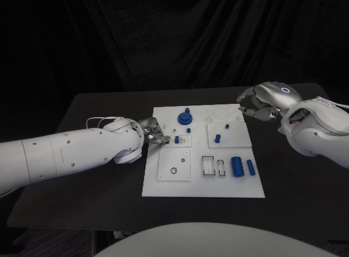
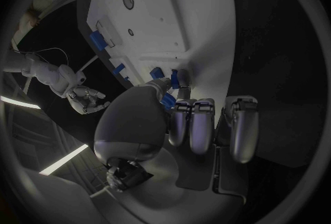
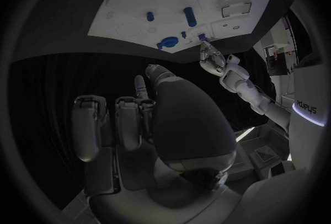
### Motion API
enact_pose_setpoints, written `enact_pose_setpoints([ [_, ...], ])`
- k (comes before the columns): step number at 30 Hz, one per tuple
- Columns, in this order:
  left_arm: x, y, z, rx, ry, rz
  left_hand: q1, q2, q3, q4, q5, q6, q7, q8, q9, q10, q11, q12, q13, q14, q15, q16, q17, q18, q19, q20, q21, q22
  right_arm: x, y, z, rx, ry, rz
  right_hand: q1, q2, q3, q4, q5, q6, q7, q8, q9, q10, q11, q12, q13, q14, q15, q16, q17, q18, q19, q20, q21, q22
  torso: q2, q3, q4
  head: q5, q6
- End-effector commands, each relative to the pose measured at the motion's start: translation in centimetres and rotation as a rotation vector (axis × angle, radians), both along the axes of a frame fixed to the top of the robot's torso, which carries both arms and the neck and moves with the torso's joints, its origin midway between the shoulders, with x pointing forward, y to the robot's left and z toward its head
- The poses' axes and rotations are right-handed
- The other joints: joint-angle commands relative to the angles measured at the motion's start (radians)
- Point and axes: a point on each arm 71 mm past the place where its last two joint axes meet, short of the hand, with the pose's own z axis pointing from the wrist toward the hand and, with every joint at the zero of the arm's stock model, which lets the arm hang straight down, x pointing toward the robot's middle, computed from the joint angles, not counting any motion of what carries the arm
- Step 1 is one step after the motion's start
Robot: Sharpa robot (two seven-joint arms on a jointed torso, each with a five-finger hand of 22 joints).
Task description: Assemble the parts on the task board
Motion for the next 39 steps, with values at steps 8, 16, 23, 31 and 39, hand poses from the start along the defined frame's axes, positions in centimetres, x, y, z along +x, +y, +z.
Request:
enact_pose_setpoints([
  [8, -0.52, -0.1, -0.25, -0.019, 0.0, -0.022, -0.007, -0.007, 0.02, -0.004, 0.04, 0.004, -0.002, 0.004, 0.003, 0.106, -0.007, 0.003, 0.263, 0.104, -0.008, 0.003, 0.263, 0.01, 0.048, -0.006, -0.006, 0.195, -0.04, -0.17, -0.19, -0.005, 0.008, -0.019, -0.007, 0.005, 0.005, 0.001, 0.003, 0.01, 0.0, -0.001, -0.001, 0.053, 0.006, -0.003, 0.208, 0.08, 0.008, -0.005, 0.194, 0.009, 0.071, 0.007, -0.005, 0.24, 0.0, -0.0015, -0.0009, 0.002, 0.0],
  [16, -0.68, -0.14, -0.29, -0.019, 0.007, -0.028, -0.007, -0.007, 0.021, -0.004, 0.041, 0.004, -0.002, 0.004, 0.003, 0.106, -0.007, 0.003, 0.263, 0.104, -0.008, 0.003, 0.263, 0.01, 0.048, -0.006, -0.006, 0.195, -0.04, -0.22, -0.23, -0.006, 0.011, -0.022, -0.007, 0.005, 0.005, 0.001, 0.003, 0.01, 0.0, -0.001, -0.001, 0.053, 0.006, -0.003, 0.208, 0.08, 0.008, -0.005, 0.194, 0.009, 0.071, 0.007, -0.005, 0.24, -0.001, -0.0005, -0.001, 0.001, 0.0],
  [23, -0.72, -0.14, -0.39, -0.01, 0.02, -0.031, -0.01, -0.009, 0.021, -0.003, 0.04, 0.004, -0.001, 0.004, 0.003, 0.106, -0.006, 0.003, 0.263, 0.104, -0.008, 0.003, 0.263, 0.01, 0.046, -0.006, -0.007, 0.193, -0.02, -0.21, -0.27, -0.009, 0.014, -0.024, -0.009, 0.005, 0.007, 0.002, 0.004, 0.012, 0.0, 0.0, -0.002, 0.052, 0.006, -0.003, 0.207, 0.08, 0.008, -0.006, 0.194, 0.01, 0.071, 0.007, -0.006, 0.24, -0.001, -0.0005, -0.0017, 0.003, 0.0],
  [31, -0.61, -0.1, -0.57, 0.004, 0.033, -0.027, -0.019, -0.01, 0.026, -0.001, 0.003, 0.003, 0.0, 0.004, 0.004, 0.106, -0.005, 0.003, 0.263, 0.104, -0.007, 0.003, 0.263, 0.011, 0.044, -0.006, -0.01, 0.191, 0.01, -0.15, -0.31, -0.011, 0.017, -0.025, -0.009, 0.005, 0.007, 0.002, 0.004, 0.012, 0.0, 0.0, -0.002, 0.052, 0.006, -0.003, 0.207, 0.08, 0.008, -0.006, 0.194, 0.01, 0.071, 0.007, -0.006, 0.24, 0.0, -0.0006, -0.0021, 0.005, 0.0],
  [39, -0.46, -0.06, -0.77, 0.011, 0.037, -0.021, -0.038, -0.006, 0.023, 0.007, -0.09, 0.001, 0.002, 0.003, 0.004, 0.106, -0.003, 0.003, 0.263, 0.104, -0.004, 0.003, 0.263, 0.013, 0.041, -0.004, -0.015, 0.188, 0.01, -0.2, -0.35, -0.013, 0.02, -0.028, -0.009, 0.005, 0.007, 0.002, 0.004, 0.012, 0.0, 0.0, -0.002, 0.052, 0.006, -0.003, 0.207, 0.08, 0.008, -0.006, 0.194, 0.01, 0.071, 0.007, -0.006, 0.24, 0.0, 0.0, -0.0017, 0.003, 0.0],
])
